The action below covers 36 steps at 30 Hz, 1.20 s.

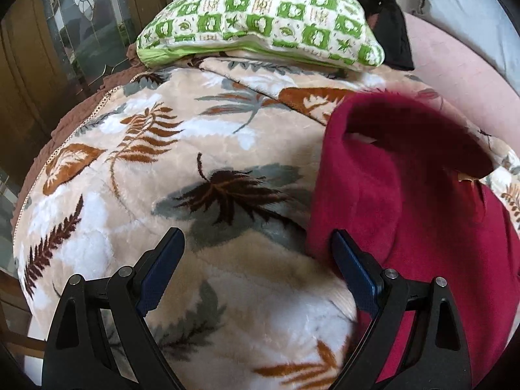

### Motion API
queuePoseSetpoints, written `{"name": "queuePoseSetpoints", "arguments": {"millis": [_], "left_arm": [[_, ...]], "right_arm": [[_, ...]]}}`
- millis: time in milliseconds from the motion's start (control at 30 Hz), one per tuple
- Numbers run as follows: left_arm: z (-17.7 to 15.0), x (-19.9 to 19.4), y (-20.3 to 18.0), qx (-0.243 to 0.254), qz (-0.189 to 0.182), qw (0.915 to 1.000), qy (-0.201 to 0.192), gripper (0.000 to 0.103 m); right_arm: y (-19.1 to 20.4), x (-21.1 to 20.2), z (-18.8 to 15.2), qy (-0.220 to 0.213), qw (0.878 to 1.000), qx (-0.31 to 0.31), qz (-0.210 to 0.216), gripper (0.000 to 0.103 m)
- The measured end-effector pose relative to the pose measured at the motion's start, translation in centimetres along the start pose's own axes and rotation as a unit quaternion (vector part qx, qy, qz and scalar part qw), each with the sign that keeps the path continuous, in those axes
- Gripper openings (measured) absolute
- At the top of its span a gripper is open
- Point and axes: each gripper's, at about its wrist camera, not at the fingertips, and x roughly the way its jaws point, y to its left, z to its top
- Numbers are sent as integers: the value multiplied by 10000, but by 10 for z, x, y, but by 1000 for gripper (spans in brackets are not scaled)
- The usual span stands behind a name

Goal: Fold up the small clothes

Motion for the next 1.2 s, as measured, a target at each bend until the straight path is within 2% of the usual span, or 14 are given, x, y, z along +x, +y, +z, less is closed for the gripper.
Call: {"name": "queuePoseSetpoints", "arguments": {"millis": [100, 167, 267, 333, 400, 433, 467, 533, 733, 800, 833, 867, 1067, 1200], "left_arm": [[-5, -13, 4, 62, -27, 9999, -117, 93], [-8, -17, 7, 58, -23, 9999, -116, 93], [-10, -19, 7, 45, -33, 10000, -82, 93], [-10, -20, 5, 90, 26, 9999, -91, 93], [-10, -22, 5, 91, 11, 9999, -115, 93], [-10, -22, 5, 87, 8, 9999, -129, 93], [-10, -22, 4, 82, 5, 9999, -136, 93], [-9, -19, 4, 83, -16, 9999, -111, 93], [-10, -10, 3, 78, -38, 10000, -6, 93], [-10, -9, 4, 79, -37, 10000, 7, 93], [-10, -9, 5, 93, -22, 10000, 1, 93], [-10, -11, 6, 98, -5, 9999, -28, 93], [-5, -28, 23, -109, -37, 9996, -258, 93], [-2, -36, 22, -213, -110, 9992, -326, 93]], "right_arm": [[-32, -40, -35, -212, 9995, -242, -52, 7], [-51, -56, -59, -42, 9995, -300, -56, 7], [-99, -34, -89, 653, 9965, 115, 502, 7], [-113, -8, -105, 1251, 9841, 700, 1046, 7], [-108, 14, -115, 1704, 9649, 1231, 1573, 15], [-103, 27, -116, 1746, 9601, 1285, 1764, 26], [-96, 36, -117, 1753, 9574, 1315, 1882, 46], [-83, 58, -117, 1815, 9522, 1417, 2008, 61], [-69, 130, -120, 2160, 9427, 1668, 1921, 61], [-68, 146, -124, 2296, 9436, 1558, 1805, 51], [-66, 153, -127, 2365, 9433, 1492, 1787, 21], [-66, 153, -127, 2388, 9446, 1433, 1738, 4], [-107, 46, -82, 1124, 9622, 1597, 1899, 4], [-147, 9, -84, 1169, 9719, 1423, 1467, 4]]}}
